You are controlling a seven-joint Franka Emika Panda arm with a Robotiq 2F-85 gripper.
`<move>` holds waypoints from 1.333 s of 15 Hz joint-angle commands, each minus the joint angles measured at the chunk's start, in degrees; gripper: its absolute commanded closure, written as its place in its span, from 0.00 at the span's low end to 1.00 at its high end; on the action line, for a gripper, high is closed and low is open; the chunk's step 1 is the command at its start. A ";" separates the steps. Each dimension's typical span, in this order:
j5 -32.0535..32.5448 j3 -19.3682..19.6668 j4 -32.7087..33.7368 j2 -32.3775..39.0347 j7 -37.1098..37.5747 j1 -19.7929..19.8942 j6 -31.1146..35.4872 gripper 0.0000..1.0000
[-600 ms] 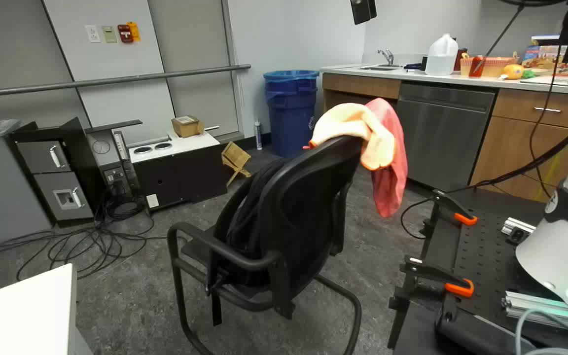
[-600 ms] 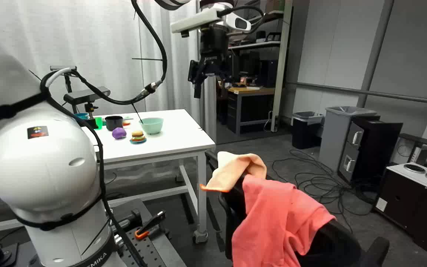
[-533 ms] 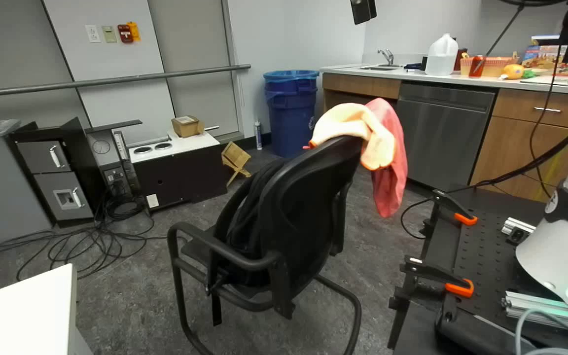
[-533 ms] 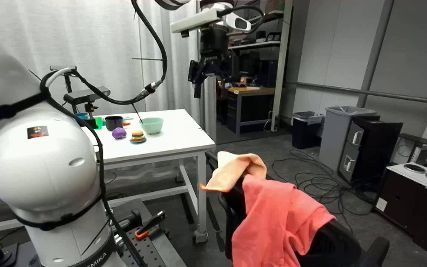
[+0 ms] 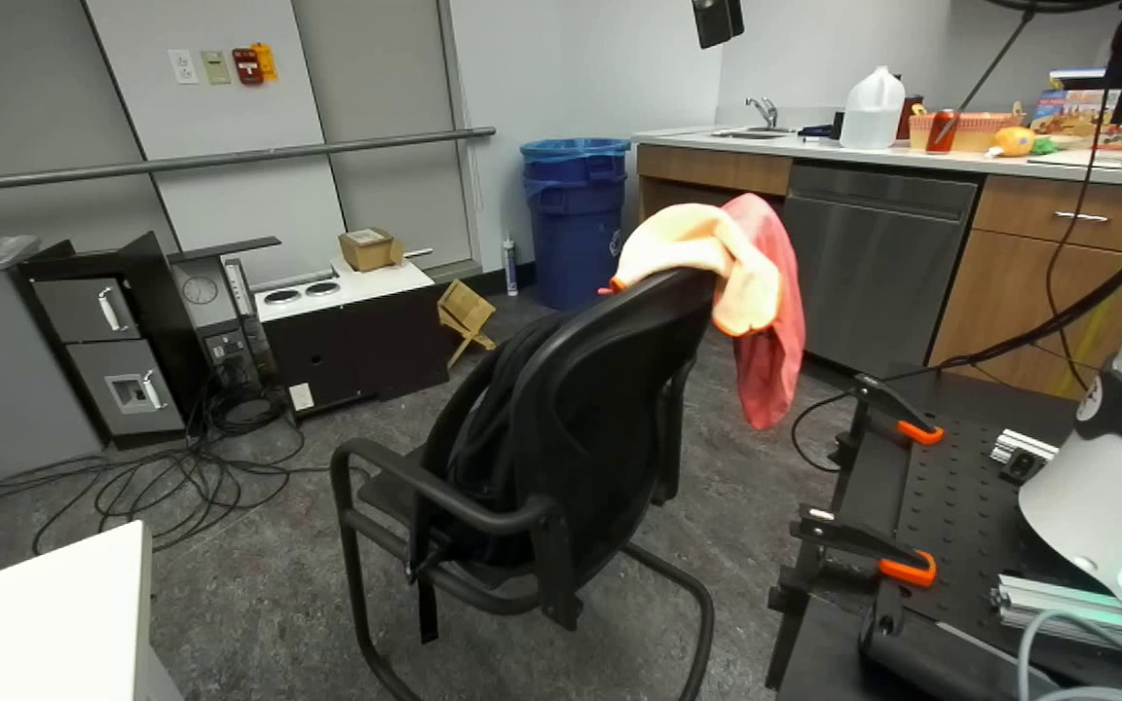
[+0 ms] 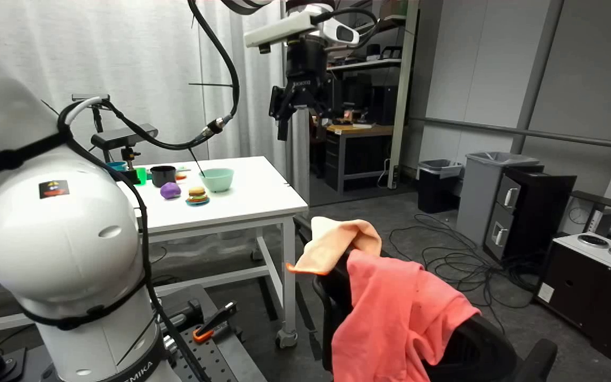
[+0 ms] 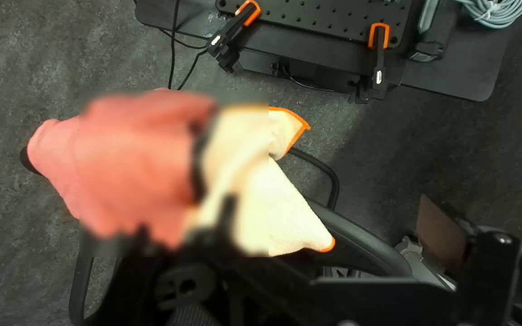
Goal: Put the orange cloths on the seat
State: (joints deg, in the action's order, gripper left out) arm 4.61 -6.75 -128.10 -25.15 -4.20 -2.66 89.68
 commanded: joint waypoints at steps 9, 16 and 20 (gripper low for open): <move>0.36 0.93 -0.02 0.01 0.21 -1.12 0.40 0.00; 0.53 0.98 -0.55 -0.33 -0.07 -1.19 2.96 0.00; -0.07 1.02 -0.92 -0.40 0.52 -1.12 5.67 0.00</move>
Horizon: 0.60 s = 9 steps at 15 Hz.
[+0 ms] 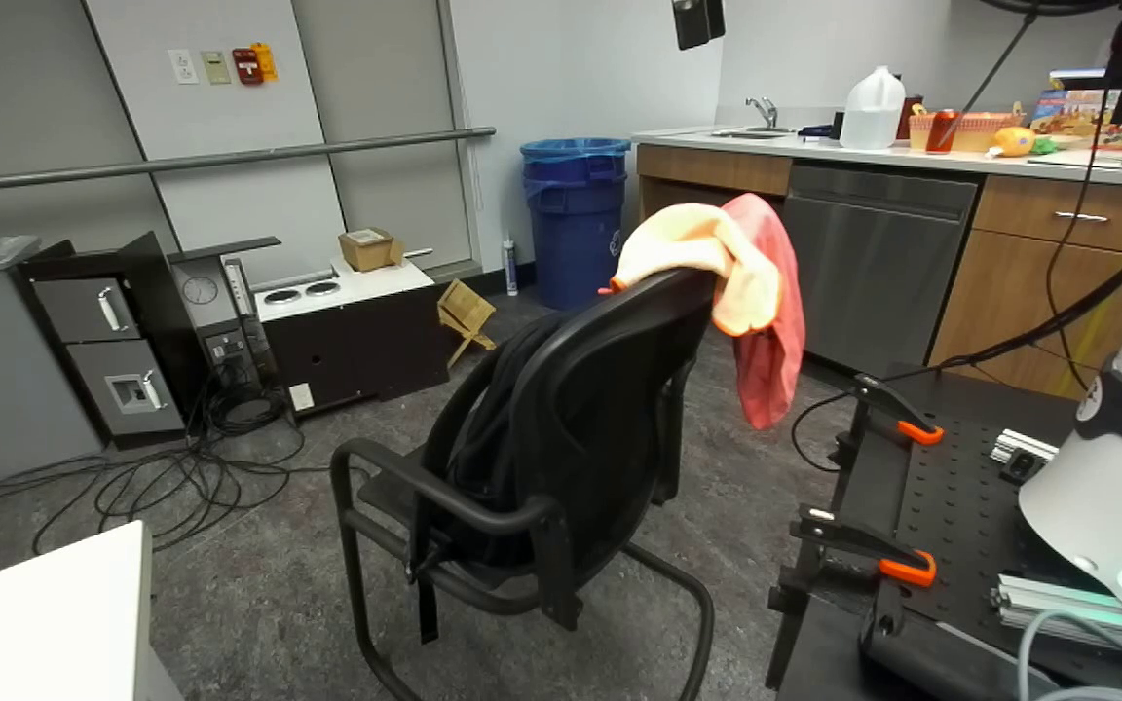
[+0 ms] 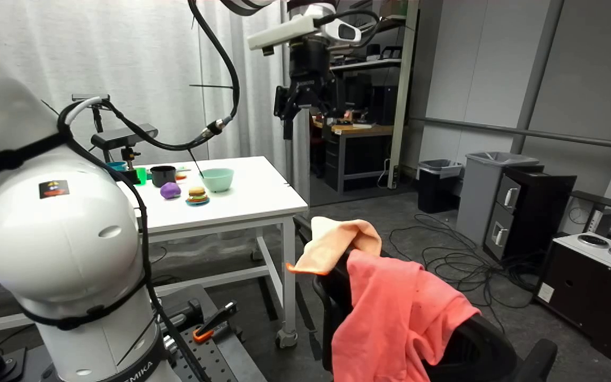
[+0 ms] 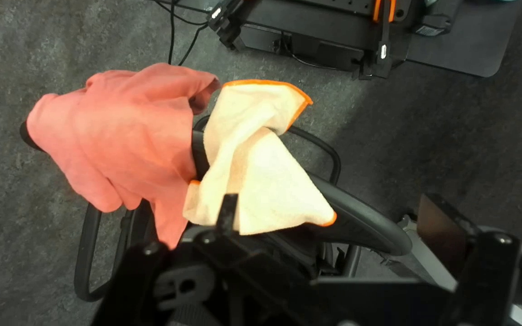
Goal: Put the orange cloths on the seat
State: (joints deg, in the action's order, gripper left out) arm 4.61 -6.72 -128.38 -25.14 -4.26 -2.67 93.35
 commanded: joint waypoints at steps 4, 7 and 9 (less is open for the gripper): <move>0.32 0.89 -0.36 0.10 0.41 -1.04 1.66 0.00; 0.03 0.93 -0.56 -0.01 0.75 -1.02 2.67 0.00; 2.72 4.70 6.91 3.05 -3.41 1.91 0.15 0.00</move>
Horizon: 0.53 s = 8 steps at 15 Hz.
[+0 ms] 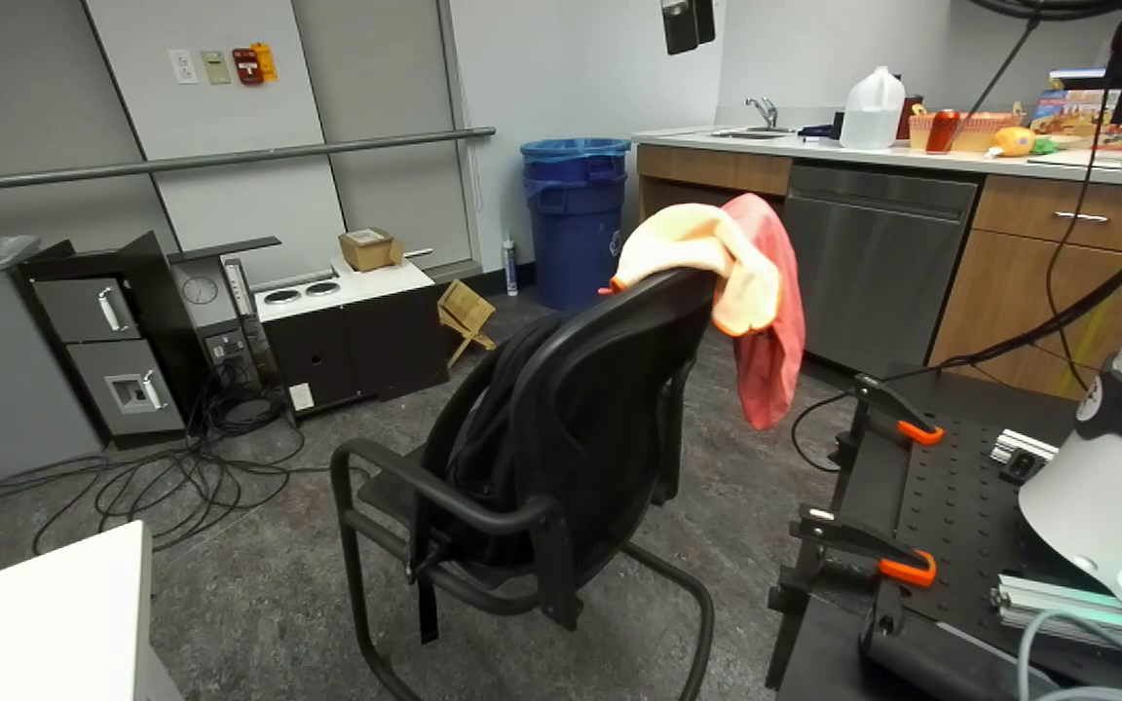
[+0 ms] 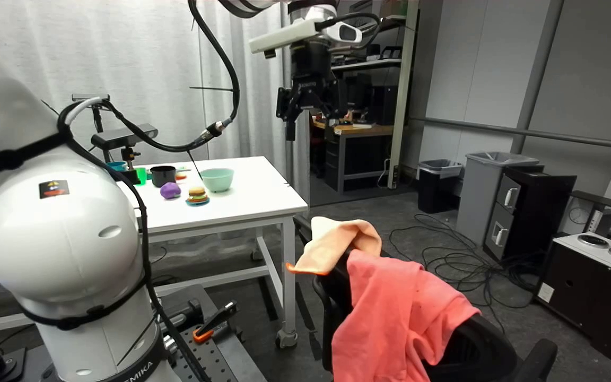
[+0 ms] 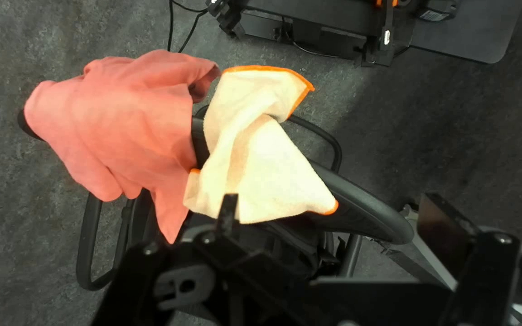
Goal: Put the orange cloths on the seat
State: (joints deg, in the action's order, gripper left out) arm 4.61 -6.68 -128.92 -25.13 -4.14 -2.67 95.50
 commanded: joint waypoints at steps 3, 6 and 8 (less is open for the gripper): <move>4.16 8.34 12.71 5.56 -5.01 3.70 -1.92 0.00; 3.55 10.06 11.70 4.19 -5.43 4.02 -0.96 0.00; 3.48 11.41 13.06 5.20 -6.47 4.75 -1.17 0.00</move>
State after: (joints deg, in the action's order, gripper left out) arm 8.13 4.81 -116.03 -20.00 -10.59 1.99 94.47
